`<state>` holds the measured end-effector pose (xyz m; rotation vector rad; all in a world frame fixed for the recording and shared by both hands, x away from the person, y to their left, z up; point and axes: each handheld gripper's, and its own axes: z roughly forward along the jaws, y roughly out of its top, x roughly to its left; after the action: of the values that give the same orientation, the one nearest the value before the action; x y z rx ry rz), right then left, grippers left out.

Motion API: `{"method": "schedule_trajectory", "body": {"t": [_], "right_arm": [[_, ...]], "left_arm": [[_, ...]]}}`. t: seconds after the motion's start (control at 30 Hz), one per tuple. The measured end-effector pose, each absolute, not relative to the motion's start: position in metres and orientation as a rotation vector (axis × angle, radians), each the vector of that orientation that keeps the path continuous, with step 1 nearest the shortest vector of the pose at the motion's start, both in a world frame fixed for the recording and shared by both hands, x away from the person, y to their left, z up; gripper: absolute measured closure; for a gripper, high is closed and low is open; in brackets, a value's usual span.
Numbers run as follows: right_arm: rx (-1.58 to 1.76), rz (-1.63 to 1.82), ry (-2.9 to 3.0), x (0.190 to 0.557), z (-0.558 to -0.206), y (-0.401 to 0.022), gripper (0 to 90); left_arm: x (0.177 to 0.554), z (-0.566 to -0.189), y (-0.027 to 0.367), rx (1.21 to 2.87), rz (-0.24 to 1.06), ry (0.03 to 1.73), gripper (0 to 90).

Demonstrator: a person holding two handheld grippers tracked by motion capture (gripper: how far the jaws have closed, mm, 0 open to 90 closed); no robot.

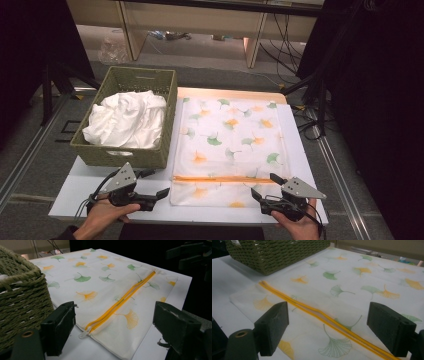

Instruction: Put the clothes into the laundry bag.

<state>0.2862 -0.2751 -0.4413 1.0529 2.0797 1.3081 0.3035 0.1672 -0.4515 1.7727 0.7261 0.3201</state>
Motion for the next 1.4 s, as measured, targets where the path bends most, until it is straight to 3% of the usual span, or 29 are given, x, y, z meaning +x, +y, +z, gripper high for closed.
{"method": "schedule_trajectory", "body": {"t": [0.87, 1.23, 1.4], "right_arm": [[1.007, 1.258, 2.09, 0.299, -0.438, -0.275, 24.3], [0.92, 1.129, 2.237, 0.34, -0.451, -0.264, 26.7], [0.81, 1.074, 2.305, 0.353, -0.455, -0.253, 33.4]], "left_arm": [[0.309, -0.453, 0.167, 1.767, 0.328, 0.766, 18.3], [0.308, -0.453, 0.169, 1.785, 0.352, 0.777, 18.5], [0.307, -0.453, 0.173, 1.77, 0.36, 0.788, 18.6]]}}
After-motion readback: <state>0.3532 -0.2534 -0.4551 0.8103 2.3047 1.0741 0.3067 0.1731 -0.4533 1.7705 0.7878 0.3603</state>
